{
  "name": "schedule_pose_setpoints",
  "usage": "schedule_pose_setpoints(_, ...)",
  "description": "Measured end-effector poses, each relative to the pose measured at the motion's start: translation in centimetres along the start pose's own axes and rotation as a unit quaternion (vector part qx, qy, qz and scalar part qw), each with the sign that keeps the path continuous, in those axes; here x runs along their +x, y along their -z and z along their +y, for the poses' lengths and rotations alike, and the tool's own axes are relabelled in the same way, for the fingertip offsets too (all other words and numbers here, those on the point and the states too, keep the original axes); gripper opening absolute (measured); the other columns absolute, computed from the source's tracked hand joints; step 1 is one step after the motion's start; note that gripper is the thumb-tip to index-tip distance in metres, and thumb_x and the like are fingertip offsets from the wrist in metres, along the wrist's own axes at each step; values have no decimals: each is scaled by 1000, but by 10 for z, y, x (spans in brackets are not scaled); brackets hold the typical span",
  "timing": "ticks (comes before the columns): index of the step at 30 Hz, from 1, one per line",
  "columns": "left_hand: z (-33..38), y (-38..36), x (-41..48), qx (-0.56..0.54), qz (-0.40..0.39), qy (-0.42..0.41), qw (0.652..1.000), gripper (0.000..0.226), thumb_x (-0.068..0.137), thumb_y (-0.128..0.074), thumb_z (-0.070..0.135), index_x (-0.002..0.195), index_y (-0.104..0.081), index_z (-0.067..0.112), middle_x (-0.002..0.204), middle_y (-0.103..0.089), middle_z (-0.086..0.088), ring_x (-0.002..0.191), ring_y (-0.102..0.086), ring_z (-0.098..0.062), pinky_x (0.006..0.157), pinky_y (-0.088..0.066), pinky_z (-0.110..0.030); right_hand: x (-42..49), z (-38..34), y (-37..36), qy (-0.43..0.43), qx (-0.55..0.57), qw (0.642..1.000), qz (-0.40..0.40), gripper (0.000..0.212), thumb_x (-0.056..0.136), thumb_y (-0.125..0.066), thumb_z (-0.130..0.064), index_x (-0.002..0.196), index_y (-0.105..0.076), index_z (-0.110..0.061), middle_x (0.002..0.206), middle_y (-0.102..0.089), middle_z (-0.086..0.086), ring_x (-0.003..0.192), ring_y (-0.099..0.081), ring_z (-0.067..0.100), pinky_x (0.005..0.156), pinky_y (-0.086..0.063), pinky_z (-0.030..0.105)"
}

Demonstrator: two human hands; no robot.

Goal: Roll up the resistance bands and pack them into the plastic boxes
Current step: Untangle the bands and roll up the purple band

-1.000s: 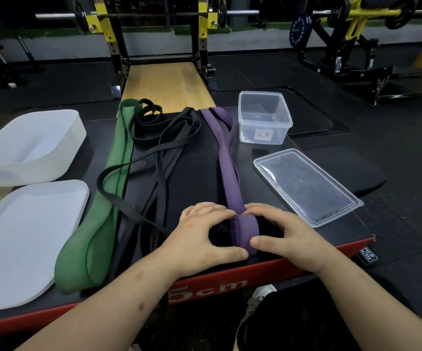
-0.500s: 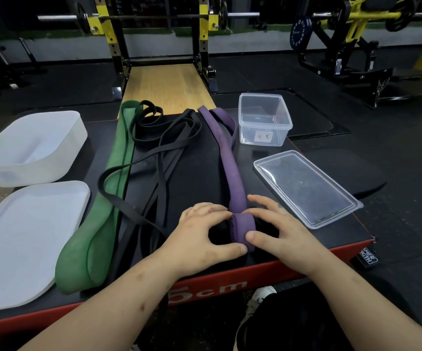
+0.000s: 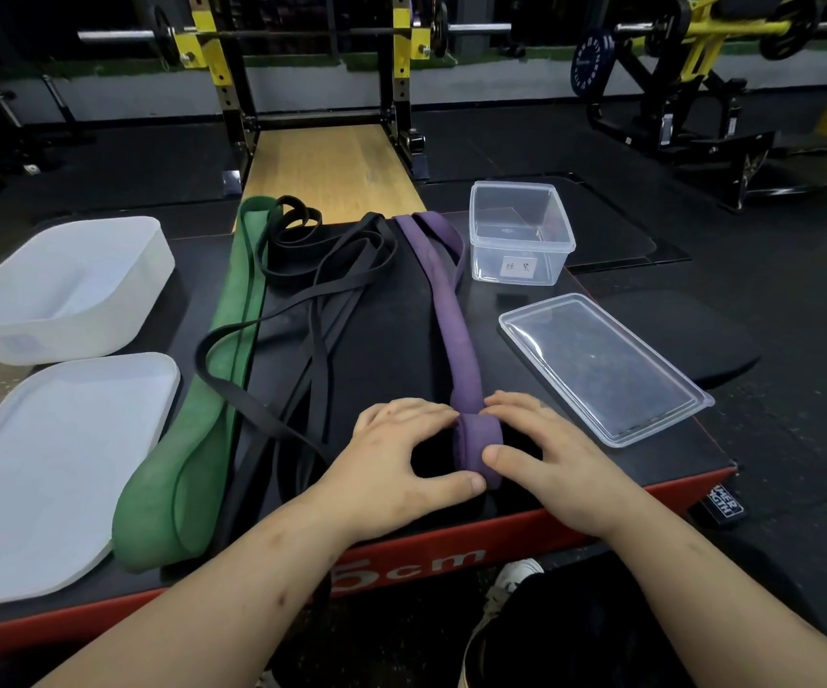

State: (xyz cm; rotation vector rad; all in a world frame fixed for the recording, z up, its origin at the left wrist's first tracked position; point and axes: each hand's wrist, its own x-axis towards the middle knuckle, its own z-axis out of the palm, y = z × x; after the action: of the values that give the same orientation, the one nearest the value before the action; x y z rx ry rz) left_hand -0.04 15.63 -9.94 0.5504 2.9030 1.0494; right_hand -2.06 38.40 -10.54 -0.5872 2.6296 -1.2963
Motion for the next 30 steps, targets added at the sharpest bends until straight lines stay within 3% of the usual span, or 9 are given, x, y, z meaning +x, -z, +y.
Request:
schedule_pose_setpoints(4,0,-1,0,-7,1,1,1000,88,69,-64,80,146,-50,39,150,-41,26,143,-13,19,125,-9,-32,-1,-1,6,-20,28,999,-39,41,71,-61,-68,111,-54,-75,141,-49,-34,139,-33,-17,112,-26,13)
schedule_pose_setpoints(7,-1,-2,0,-1,-5,8,1000,90,67,-61,83,145,-51,41,150,-45,25,145,-15,14,124,-11,-35,-1,-1,10,-18,62,996,-60,42,72,-68,-60,113,-59,-61,131,-59,-22,131,-48,-8,104,-35,12)
schedule_pose_setpoints(9,1,0,0,-1,-11,9,1000,87,69,-66,79,145,-50,42,146,-42,30,140,-9,23,124,-10,-34,-1,0,12,-17,78,994,-73,45,75,-72,-56,118,-61,-51,132,-62,-17,134,-47,-6,109,-37,20)
schedule_pose_setpoints(12,5,3,-1,-17,-25,19,999,81,75,-79,63,146,-48,42,132,-33,36,118,6,42,121,-8,-25,-2,2,15,-18,93,991,-93,46,76,-73,-53,120,-59,-52,138,-61,-23,138,-42,-11,114,-34,25)
schedule_pose_setpoints(16,7,5,-2,-33,-32,25,999,83,74,-83,57,147,-46,42,135,-29,35,112,10,45,119,-7,-24,-2,3,15,-20,93,991,-95,56,74,-76,-50,127,-58,-49,154,-49,-16,143,-35,-12,121,-30,31)
schedule_pose_setpoints(18,7,5,-2,-22,-31,22,999,85,73,-83,60,147,-46,42,137,-27,35,119,7,41,120,-5,-23,-2,5,14,-14,87,992,-85,61,73,-78,-50,132,-59,-45,156,-46,-15,144,-35,-11,122,-30,32)
schedule_pose_setpoints(21,6,5,-2,-10,-27,26,999,85,71,-81,65,146,-46,45,142,-29,32,135,-7,17,119,-6,-24,-3,6,13,-3,73,995,-69,64,72,-79,-51,133,-60,-44,154,-48,-18,144,-36,-8,123,-31,35)
schedule_pose_setpoints(23,5,4,-1,-10,-27,27,999,84,70,-81,66,144,-47,47,140,-32,32,136,-10,11,115,-8,-21,-3,7,13,10,71,995,-62,61,73,-79,-49,131,-62,-43,152,-49,-21,145,-38,-5,122,-31,35)
schedule_pose_setpoints(30,1,2,-1,-13,3,-3,1000,76,74,-79,64,141,-56,39,139,-40,37,139,-16,17,120,-11,-24,-2,8,5,34,8,999,-3,53,71,-71,-62,122,-63,-46,156,-33,-29,144,-32,-9,112,-25,15)
